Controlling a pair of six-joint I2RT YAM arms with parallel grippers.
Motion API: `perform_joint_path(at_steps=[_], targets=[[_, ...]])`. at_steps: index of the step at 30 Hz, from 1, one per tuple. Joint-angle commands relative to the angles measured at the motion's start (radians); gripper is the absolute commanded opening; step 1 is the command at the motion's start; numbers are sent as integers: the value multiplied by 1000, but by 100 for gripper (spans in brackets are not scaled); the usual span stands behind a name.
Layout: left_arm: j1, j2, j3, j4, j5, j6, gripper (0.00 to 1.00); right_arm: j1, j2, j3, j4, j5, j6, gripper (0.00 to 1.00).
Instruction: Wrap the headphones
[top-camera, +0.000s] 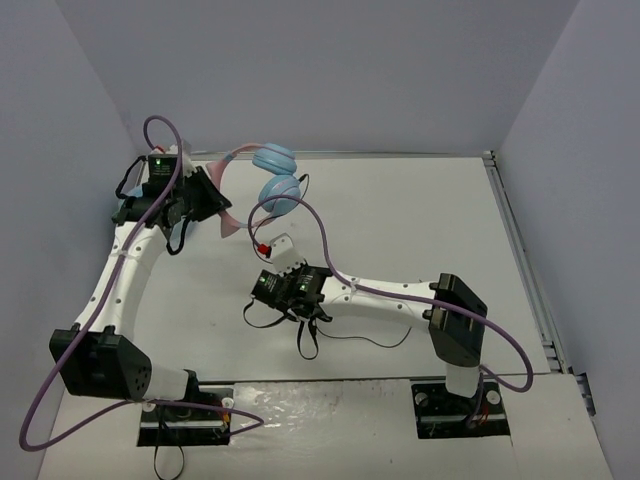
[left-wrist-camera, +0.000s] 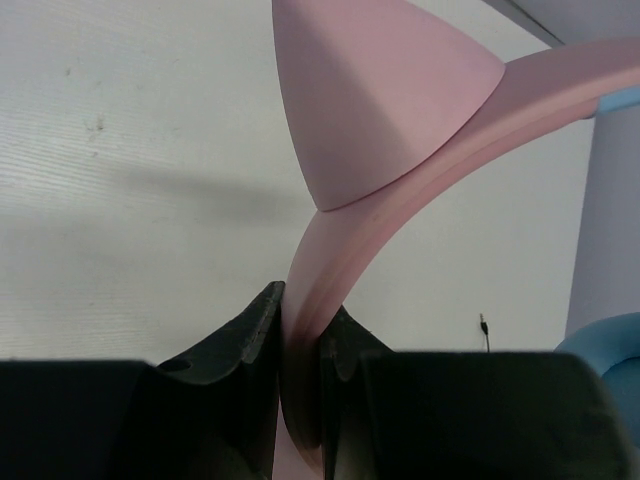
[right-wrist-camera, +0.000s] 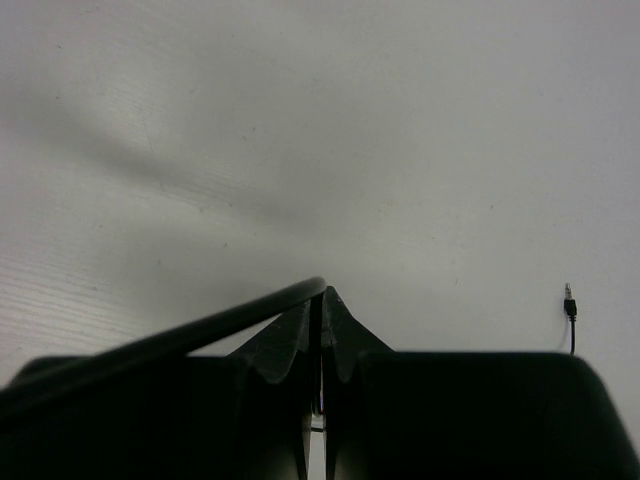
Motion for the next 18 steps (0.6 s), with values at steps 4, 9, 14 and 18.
perform_joint_path(at_steps=[4,9,14,18], targets=[[-15,-15,22,12,-56,72,0,16,-73,84,-98,146,19,0],[-27,-20,3,-14,-78,105,0,15,-48,174,-192,234,-3,0],[-38,-19,-15,-28,-73,118,0,15,-31,246,-248,308,-13,0],[-61,-15,-16,-46,-74,136,0,13,-11,313,-287,375,-38,0]])
